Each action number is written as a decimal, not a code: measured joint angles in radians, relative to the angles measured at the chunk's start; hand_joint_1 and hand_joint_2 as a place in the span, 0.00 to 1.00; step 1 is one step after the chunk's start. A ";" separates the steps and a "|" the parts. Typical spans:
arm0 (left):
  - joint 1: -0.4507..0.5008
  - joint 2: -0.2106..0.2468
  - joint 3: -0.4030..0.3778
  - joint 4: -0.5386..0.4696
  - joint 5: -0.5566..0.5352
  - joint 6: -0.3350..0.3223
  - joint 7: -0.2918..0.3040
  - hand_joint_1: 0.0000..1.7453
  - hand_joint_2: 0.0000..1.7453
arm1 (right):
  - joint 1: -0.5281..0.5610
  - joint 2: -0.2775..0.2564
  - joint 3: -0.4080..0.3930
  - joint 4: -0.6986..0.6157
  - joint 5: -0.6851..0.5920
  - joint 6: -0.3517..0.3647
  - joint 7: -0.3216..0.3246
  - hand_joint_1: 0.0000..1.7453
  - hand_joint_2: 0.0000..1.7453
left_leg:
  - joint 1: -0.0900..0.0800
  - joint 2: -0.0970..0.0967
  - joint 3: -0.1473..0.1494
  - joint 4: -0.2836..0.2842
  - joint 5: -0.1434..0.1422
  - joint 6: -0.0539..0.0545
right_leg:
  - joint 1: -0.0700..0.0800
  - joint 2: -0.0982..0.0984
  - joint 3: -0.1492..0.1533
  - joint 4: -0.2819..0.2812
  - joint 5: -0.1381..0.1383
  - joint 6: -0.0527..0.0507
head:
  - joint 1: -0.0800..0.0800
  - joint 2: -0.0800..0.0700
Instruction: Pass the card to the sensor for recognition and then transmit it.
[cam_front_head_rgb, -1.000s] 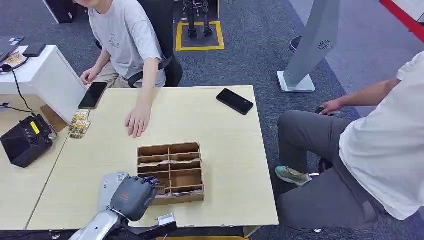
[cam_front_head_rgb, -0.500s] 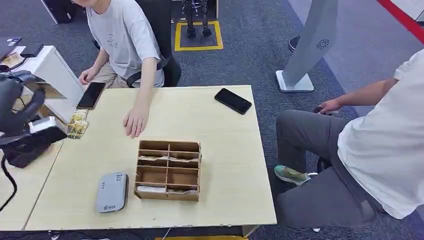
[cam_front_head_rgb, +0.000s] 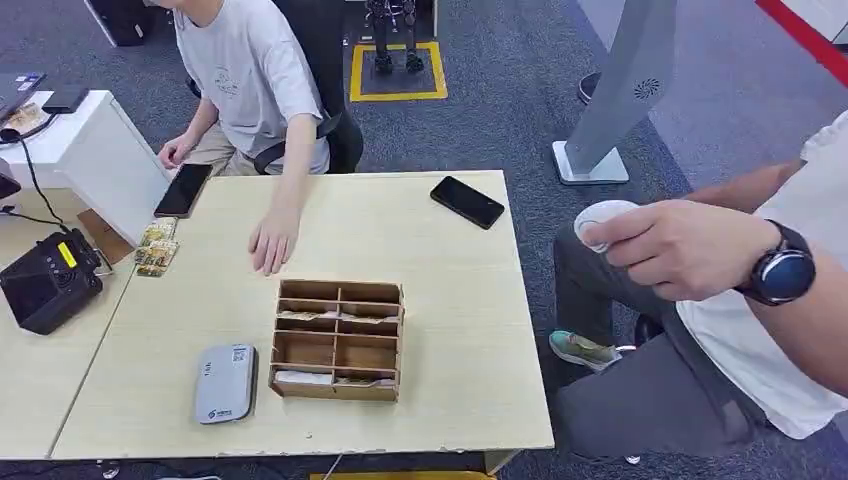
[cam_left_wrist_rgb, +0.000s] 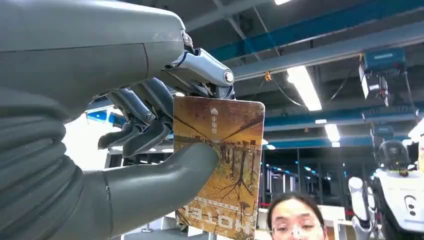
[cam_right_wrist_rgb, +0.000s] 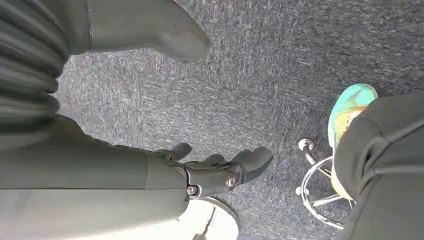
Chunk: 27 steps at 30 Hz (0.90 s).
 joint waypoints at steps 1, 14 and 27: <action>0.001 -0.003 -0.001 0.000 -0.005 0.004 0.003 1.00 1.00 | -0.002 0.000 0.000 0.000 0.001 0.000 0.000 0.00 1.00 | 0.000 0.000 0.000 0.000 0.000 0.000 | 0.000 0.000 0.000 0.000 0.000 0.000 | 0.000 0.000; -0.019 -0.160 -0.141 0.414 -0.315 0.041 0.135 1.00 1.00 | -0.045 -0.013 0.066 0.060 -0.001 -0.051 0.030 0.00 1.00 | 0.001 0.002 0.000 0.000 0.002 -0.003 | 0.001 0.003 -0.001 0.000 0.004 -0.001 | 0.000 0.000; -0.019 -0.203 -0.161 0.497 -0.320 0.035 0.154 1.00 1.00 | -0.037 -0.030 0.108 0.089 -0.031 -0.061 0.041 0.00 1.00 | 0.001 0.002 -0.001 0.000 0.002 -0.003 | 0.000 0.003 -0.002 0.000 0.003 -0.001 | 0.000 0.000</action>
